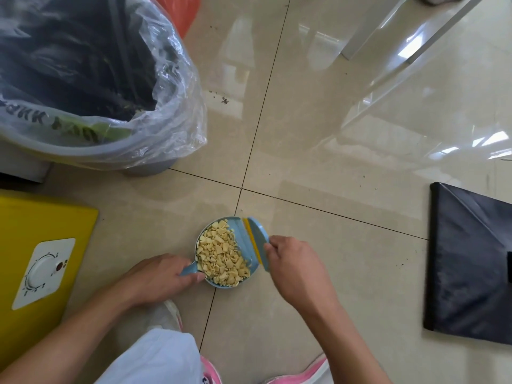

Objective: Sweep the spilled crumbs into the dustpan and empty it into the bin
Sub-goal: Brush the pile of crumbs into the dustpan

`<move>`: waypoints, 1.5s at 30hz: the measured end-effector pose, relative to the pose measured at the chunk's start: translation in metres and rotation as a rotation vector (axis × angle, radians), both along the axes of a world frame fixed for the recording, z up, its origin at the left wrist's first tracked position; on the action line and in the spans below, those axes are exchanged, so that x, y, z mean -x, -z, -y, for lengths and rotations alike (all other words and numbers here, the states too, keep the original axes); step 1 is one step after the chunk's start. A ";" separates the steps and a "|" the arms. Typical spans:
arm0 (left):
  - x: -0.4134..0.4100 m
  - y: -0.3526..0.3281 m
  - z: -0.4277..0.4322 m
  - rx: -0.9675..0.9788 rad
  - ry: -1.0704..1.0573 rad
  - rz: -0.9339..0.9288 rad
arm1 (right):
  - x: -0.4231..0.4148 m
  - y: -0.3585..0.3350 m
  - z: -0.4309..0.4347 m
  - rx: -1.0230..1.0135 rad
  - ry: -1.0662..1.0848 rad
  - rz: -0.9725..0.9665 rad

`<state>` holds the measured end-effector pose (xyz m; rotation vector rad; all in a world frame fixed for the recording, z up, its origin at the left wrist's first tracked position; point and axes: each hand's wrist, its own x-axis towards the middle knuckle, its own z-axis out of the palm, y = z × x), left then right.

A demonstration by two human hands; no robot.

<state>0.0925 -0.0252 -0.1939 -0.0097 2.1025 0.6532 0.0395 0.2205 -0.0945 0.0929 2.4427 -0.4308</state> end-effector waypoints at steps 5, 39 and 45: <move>-0.003 -0.003 -0.001 0.010 0.001 -0.017 | 0.003 0.006 -0.015 -0.125 0.032 -0.052; -0.008 -0.134 0.029 -0.145 -0.141 -0.221 | 0.015 -0.156 -0.031 0.482 0.319 -0.182; -0.005 -0.218 0.048 -0.189 -0.443 -0.312 | 0.028 -0.210 0.004 0.742 0.322 -0.199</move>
